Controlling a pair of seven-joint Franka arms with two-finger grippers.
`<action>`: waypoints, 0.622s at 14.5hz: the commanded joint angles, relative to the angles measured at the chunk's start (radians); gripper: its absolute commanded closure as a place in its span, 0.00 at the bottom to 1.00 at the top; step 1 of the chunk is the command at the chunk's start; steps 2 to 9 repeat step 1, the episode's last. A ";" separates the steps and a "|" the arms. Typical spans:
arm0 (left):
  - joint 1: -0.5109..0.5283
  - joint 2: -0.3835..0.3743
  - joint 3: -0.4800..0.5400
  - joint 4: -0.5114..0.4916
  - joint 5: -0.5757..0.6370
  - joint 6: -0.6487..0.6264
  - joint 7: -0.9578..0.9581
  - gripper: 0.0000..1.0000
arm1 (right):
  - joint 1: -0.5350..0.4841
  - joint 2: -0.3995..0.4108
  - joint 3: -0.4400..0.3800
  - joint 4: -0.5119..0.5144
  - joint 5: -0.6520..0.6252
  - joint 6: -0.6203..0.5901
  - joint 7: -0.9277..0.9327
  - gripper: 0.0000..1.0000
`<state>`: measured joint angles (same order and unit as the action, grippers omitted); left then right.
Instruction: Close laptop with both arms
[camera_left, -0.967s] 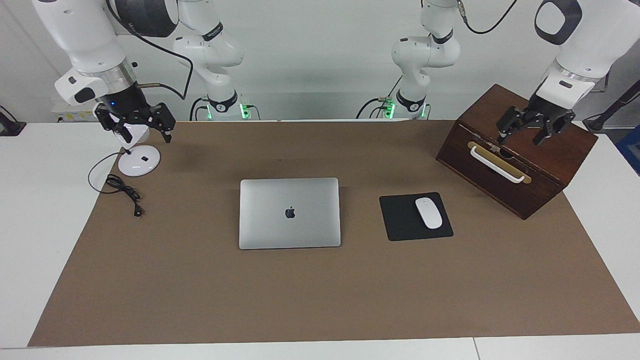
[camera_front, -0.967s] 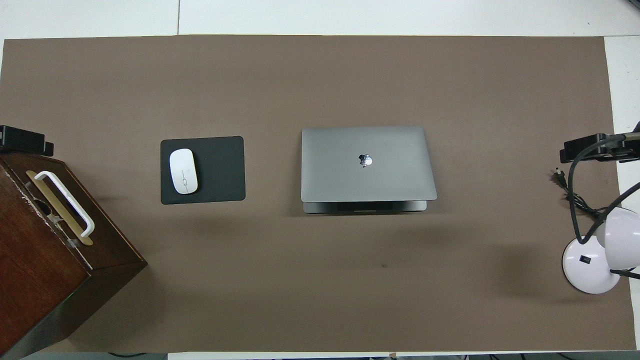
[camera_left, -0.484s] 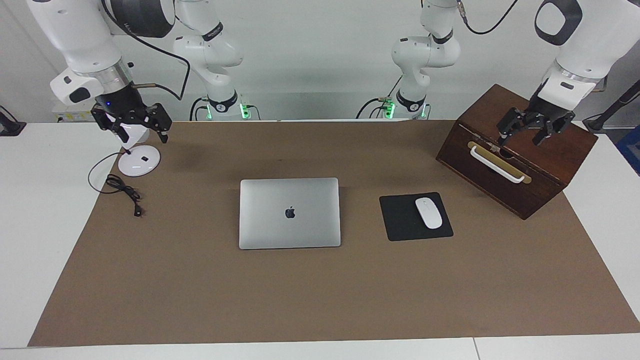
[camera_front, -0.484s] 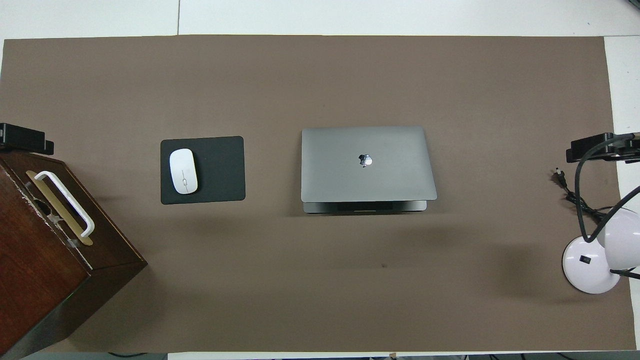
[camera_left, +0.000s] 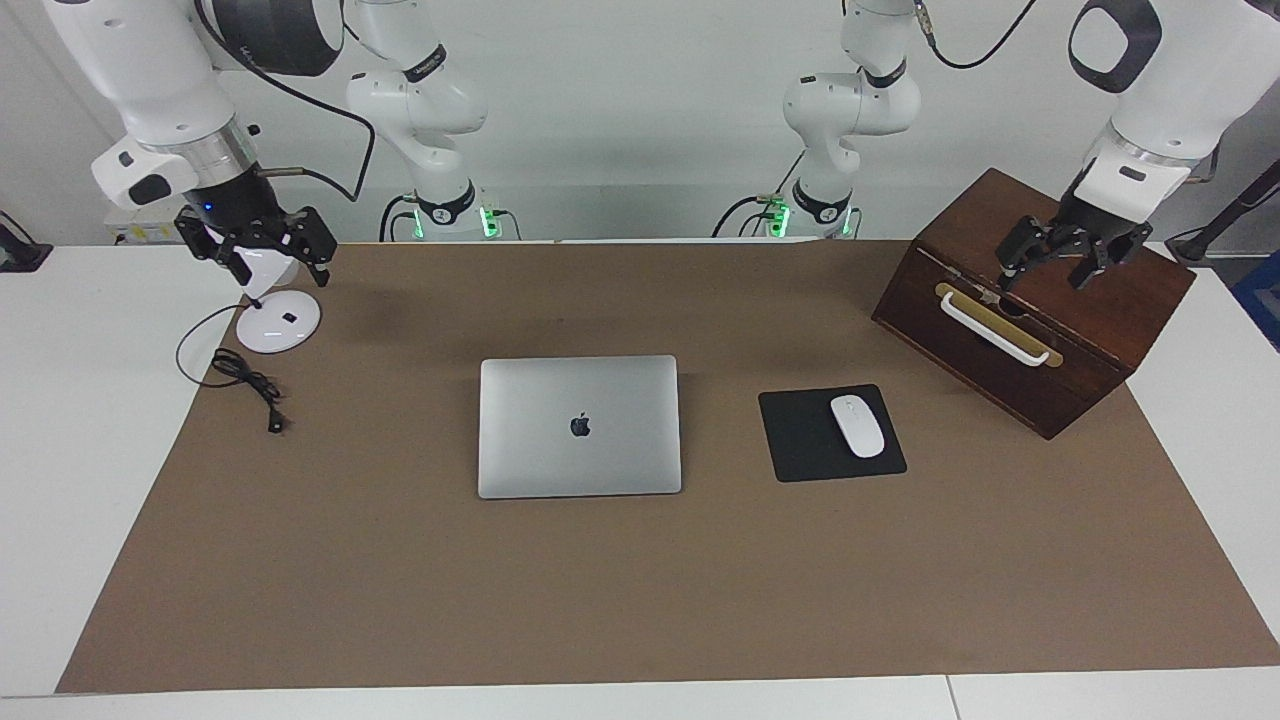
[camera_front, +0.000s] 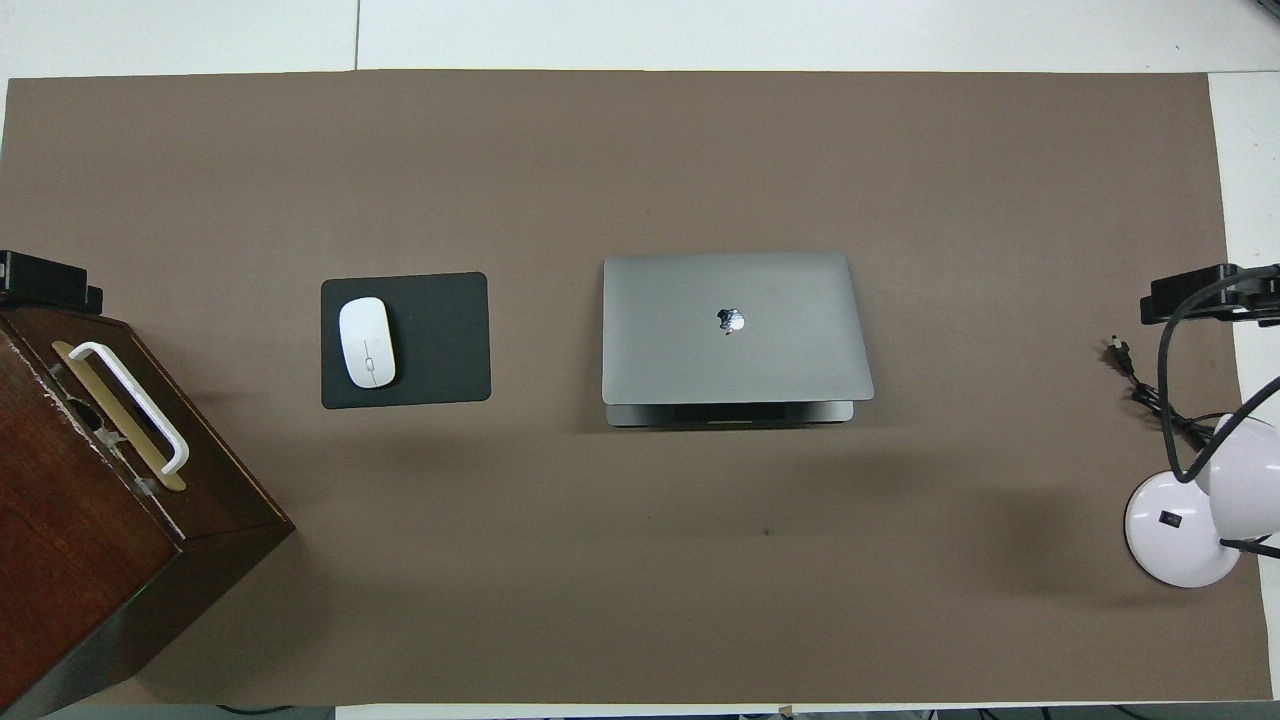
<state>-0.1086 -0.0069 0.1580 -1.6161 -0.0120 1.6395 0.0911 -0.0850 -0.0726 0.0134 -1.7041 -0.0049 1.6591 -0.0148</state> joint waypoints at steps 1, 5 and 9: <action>-0.002 0.018 -0.006 0.033 0.030 -0.027 -0.010 0.00 | -0.018 -0.022 0.011 -0.029 -0.018 0.025 -0.030 0.00; -0.002 0.018 -0.006 0.033 0.030 -0.027 -0.010 0.00 | -0.018 -0.022 0.011 -0.029 -0.018 0.025 -0.030 0.00; -0.002 0.018 -0.006 0.033 0.030 -0.027 -0.010 0.00 | -0.018 -0.022 0.011 -0.029 -0.018 0.025 -0.030 0.00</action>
